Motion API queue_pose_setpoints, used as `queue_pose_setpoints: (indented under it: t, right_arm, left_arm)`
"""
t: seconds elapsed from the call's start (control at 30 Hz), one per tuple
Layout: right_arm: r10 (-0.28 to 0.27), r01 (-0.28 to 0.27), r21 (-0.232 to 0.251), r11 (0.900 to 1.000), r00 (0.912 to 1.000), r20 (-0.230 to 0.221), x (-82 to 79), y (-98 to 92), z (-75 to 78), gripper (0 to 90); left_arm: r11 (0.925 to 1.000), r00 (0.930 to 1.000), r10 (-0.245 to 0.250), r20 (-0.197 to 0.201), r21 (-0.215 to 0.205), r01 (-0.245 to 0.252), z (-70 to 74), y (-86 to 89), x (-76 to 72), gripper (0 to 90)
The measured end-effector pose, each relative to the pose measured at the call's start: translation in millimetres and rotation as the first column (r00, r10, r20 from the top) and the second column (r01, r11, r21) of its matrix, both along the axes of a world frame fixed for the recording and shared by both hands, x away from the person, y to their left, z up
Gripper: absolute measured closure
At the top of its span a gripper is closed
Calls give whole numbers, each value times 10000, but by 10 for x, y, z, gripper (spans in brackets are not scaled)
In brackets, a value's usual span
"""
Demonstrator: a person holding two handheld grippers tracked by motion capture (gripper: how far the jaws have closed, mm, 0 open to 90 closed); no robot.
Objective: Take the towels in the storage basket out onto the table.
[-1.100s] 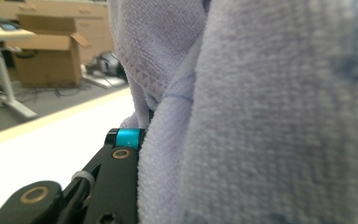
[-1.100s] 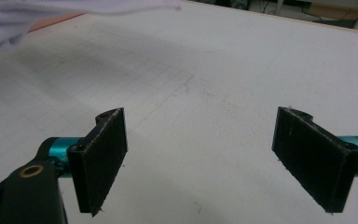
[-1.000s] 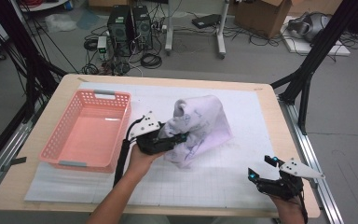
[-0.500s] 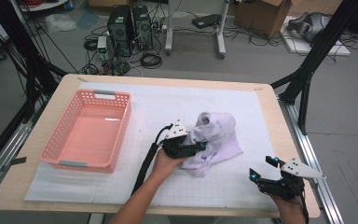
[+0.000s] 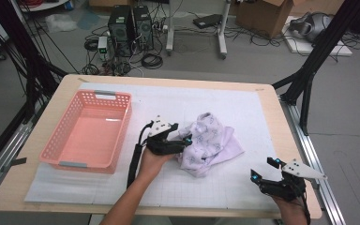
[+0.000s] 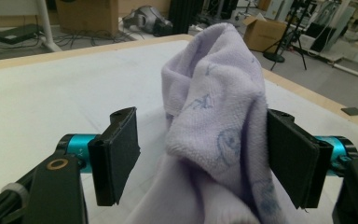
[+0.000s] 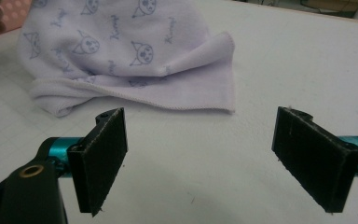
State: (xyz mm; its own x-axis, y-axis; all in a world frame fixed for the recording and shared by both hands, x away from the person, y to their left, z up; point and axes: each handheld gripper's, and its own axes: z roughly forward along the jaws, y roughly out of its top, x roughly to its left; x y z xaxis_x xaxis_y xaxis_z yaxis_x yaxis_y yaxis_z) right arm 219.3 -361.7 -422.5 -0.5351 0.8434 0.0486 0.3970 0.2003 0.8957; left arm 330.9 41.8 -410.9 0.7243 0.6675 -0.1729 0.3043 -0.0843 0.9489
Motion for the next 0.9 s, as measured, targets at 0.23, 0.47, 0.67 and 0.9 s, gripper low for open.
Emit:
queue_pose_setpoints:
  t: [0.23,0.47,0.67,0.9]
  right_arm:
    - [6,-6,-25,10000,9999,-138,46,46,-29,169]
    - [7,-9,-95,10000,9998,-198,84,67,-50,169]
    - [14,-18,-162,9999,9998,-219,96,65,-60,169]
    - [-107,104,-119,9999,9995,-309,109,26,-80,169]
  left_arm:
    - [9992,9993,146,342,-364,-133,-66,308,-247,284]
    - [9984,9976,555,423,-124,-551,-169,458,-376,229]
    - [9980,9966,613,546,-169,-604,-216,497,-466,165]
    - [9976,9962,484,729,-525,-447,-207,531,-495,176]
